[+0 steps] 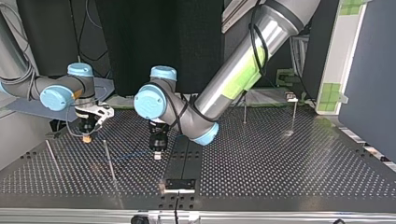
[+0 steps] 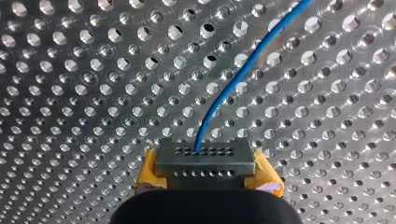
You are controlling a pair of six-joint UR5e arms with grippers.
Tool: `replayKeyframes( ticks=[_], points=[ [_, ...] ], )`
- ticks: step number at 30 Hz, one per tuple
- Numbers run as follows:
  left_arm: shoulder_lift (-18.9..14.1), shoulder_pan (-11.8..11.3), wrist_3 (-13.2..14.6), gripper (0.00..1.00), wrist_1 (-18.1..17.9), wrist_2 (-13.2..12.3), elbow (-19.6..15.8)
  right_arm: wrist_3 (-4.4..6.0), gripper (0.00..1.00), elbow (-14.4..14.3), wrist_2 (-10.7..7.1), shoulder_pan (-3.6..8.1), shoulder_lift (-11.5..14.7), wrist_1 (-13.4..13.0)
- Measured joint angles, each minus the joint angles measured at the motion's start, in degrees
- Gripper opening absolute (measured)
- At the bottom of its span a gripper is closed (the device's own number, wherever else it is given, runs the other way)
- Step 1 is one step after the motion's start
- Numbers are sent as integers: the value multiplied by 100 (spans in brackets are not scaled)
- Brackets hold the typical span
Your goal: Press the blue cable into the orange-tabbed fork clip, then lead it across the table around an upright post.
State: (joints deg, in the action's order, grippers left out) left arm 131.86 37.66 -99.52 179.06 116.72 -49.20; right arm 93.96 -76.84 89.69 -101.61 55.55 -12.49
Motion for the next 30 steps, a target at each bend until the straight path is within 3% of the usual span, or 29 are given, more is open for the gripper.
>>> replayKeyframes(
  ticks=[1, 2, 4, 22, 30],
  points=[
    [0, 0, 2, 72, -1, -37, 0, 0, 0, 0, 0, 0, -1, 0],
    [0, -1, 4, 95, -4, -91, 0, 0, 0, -1, -1, 0, -1, 0],
    [0, 1, -1, 100, -3, -169, 0, 1, 0, -1, 0, 0, -5, 0],
    [-1, 31, -302, 100, 76, -215, 0, 7, 0, -3, 5, 16, -116, -18],
    [-4, 24, -616, 100, 106, -527, 1, 10, 0, -2, 5, 19, -171, -17]
  ],
)
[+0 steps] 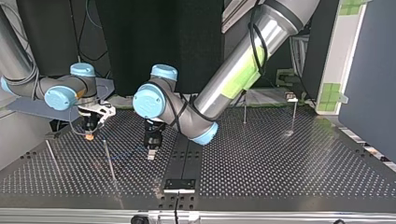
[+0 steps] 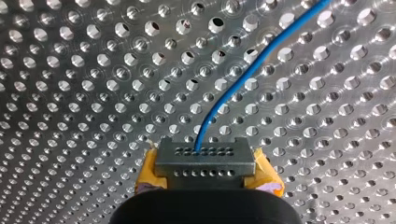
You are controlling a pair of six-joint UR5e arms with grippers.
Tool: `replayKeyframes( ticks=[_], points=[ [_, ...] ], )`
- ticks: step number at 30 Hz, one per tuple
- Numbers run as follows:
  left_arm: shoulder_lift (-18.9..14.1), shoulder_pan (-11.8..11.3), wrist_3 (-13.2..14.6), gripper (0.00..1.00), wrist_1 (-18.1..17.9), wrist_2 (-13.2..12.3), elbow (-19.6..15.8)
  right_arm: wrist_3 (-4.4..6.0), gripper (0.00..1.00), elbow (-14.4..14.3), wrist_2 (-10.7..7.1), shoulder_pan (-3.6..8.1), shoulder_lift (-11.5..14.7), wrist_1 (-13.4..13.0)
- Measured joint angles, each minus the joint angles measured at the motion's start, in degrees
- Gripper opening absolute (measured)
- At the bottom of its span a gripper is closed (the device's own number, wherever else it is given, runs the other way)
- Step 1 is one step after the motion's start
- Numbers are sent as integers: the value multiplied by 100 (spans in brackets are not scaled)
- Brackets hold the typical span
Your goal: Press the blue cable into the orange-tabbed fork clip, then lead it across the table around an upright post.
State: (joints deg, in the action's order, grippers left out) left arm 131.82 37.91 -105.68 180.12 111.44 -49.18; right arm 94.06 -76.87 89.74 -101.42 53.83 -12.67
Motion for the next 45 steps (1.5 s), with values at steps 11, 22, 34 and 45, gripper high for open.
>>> replayKeyframes(
  ticks=[11, 22, 34, 45],
  points=[
    [-6, -57, -502, 100, 275, -622, 6, 0, 0, 0, 0, -10, -9, 0],
    [-53, -78, -518, 100, 461, -1254, 9, 0, 0, 0, -5, -14, -24, 0],
    [-178, -78, -499, 100, 475, -1329, 8, 0, 0, 0, -6, -17, -26, 0],
    [-204, -55, -661, 100, 477, -1275, 4, 2, 0, 0, -8, -15, -27, 0]
  ],
)
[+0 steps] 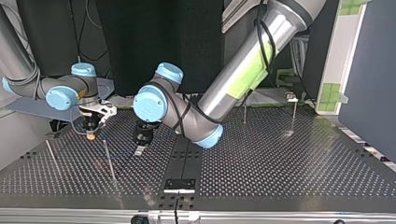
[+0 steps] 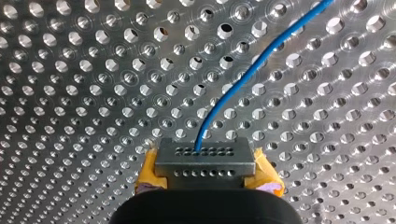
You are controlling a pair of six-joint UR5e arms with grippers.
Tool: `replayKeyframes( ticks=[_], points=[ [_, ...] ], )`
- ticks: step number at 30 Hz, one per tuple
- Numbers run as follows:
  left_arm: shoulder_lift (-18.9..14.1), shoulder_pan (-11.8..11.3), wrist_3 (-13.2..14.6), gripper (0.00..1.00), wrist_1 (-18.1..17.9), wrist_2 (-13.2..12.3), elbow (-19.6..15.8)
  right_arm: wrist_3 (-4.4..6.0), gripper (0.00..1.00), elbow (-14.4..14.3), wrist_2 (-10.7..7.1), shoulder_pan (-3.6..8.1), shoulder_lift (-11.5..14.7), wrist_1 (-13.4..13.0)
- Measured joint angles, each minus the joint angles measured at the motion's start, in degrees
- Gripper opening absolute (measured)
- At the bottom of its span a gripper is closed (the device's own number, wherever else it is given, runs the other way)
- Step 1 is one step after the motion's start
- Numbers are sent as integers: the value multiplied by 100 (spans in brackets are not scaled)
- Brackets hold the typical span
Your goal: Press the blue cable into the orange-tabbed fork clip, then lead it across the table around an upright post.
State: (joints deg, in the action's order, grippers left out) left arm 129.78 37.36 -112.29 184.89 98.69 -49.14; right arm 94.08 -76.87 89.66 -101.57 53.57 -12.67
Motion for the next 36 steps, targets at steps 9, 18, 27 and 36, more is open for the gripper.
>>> replayKeyframes(
  ticks=[9, 18, 27, 36],
  points=[
    [5, -51, -113, 100, -34, 308, -222, 65, 0, 0, 35, 25, -11, 0],
    [6, -143, -107, 100, -233, 520, -655, 132, 0, -95, 75, 46, -20, -92],
    [6, -184, -34, 100, -504, 780, -771, 255, 0, -258, 120, 81, -43, -315],
    [4, -169, 136, 100, -662, 994, -768, 352, 0, -434, 350, 194, -219, -458]
  ],
)
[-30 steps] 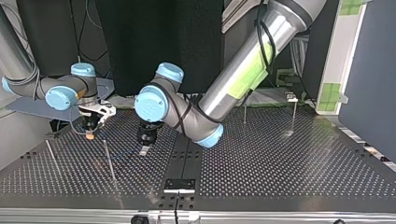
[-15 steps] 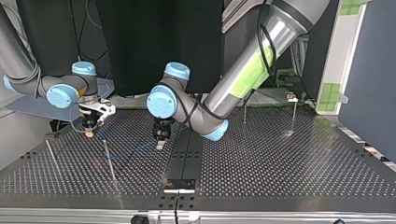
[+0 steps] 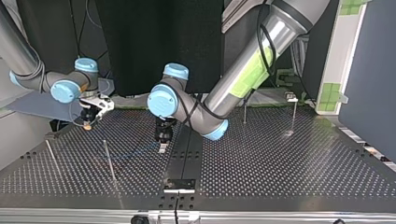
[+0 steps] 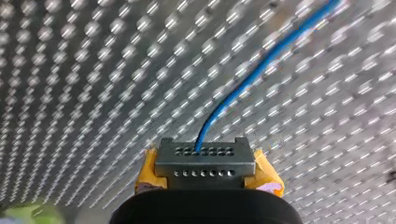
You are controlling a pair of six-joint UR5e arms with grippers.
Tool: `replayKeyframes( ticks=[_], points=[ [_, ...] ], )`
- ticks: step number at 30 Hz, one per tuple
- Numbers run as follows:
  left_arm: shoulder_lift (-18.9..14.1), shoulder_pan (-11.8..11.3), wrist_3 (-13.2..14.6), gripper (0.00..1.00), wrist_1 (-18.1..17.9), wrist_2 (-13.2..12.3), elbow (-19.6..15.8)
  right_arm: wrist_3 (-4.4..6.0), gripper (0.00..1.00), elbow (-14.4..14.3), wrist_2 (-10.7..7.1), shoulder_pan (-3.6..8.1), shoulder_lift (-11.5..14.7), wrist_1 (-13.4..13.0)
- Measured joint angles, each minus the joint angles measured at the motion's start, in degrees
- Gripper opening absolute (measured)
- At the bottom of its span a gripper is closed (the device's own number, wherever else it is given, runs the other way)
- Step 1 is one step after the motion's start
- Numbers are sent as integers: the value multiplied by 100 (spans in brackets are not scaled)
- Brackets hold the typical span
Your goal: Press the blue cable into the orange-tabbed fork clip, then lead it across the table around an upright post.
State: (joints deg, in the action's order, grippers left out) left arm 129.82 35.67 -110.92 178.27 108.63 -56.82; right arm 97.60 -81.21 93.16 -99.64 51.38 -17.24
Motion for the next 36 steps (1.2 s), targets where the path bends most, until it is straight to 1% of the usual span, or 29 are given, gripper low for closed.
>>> replayKeyframes(
  ticks=[5, 13, 20, 24, 27, 30, 33, 36],
  points=[
    [1, 1, 16, 100, -9, 45, 4, 79, 0, -94, 103, 61, -122, -141],
    [1, -20, 1, 100, -10, 56, 18, 133, 0, -109, 135, 162, -168, -240],
    [1, -14, 1, 100, 5, 114, 133, 134, 0, -118, 167, 296, -191, -299],
    [2, -9, 14, 100, 11, 157, 172, 119, 0, -137, 202, 334, -266, -332],
    [2, -14, 17, 100, 14, 179, 180, 110, 0, -184, 227, 350, -385, -396],
    [2, -20, 18, 100, 11, 186, 182, 100, 0, -282, 230, 380, -526, -518],
    [2, -21, 18, 100, 1, 194, 183, 61, 0, -382, 225, 448, -678, -679],
    [2, -22, 18, 100, -7, 196, 186, -32, 0, -438, 217, 524, -756, -846]
  ],
)
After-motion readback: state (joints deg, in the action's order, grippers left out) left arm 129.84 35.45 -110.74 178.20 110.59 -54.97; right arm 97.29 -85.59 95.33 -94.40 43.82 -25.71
